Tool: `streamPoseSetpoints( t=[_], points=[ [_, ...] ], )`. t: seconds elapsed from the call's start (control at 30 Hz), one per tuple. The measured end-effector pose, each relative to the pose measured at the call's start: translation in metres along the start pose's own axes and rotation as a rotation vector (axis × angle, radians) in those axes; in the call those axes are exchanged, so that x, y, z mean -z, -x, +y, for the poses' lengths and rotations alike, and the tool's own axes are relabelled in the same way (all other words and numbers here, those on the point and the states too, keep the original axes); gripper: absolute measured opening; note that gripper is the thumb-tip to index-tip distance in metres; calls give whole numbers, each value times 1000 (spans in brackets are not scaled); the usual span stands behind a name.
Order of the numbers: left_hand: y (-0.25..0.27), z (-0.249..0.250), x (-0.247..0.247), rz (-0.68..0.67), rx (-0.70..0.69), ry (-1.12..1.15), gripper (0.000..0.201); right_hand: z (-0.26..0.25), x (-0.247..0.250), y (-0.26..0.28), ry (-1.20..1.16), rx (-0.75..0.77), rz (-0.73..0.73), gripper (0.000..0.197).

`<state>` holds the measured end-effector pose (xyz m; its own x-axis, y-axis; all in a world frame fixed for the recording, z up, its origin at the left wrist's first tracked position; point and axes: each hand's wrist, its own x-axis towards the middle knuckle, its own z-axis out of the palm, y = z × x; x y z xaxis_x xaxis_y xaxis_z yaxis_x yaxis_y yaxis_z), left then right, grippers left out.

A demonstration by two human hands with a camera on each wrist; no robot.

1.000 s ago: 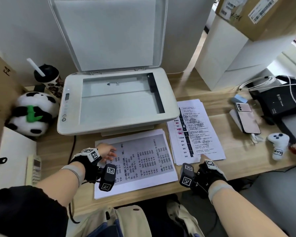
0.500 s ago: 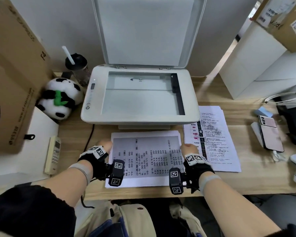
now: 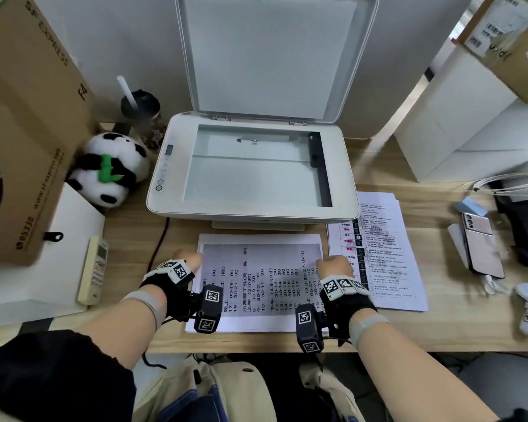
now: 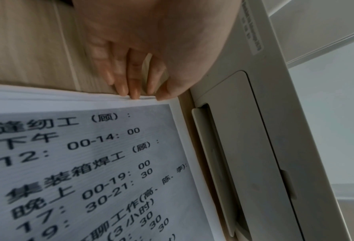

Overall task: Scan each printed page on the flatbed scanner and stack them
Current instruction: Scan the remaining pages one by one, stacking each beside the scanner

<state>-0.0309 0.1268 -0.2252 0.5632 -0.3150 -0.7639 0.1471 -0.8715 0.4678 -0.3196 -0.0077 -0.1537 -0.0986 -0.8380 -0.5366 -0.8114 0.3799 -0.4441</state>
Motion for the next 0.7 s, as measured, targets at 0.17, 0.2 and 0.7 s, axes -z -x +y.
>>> streamPoseSetpoints(
  t=[0.17,0.2,0.7],
  points=[
    [37,13,6,31,-76,-132,7,-4,6,7,-26,26,-10,41],
    [43,15,7,28,-102,-144,3,-3,6,6,-46,32,-7,43],
    [57,27,30,-220,-247,-341,68,3,28,8,-400,17,185,22]
  ],
)
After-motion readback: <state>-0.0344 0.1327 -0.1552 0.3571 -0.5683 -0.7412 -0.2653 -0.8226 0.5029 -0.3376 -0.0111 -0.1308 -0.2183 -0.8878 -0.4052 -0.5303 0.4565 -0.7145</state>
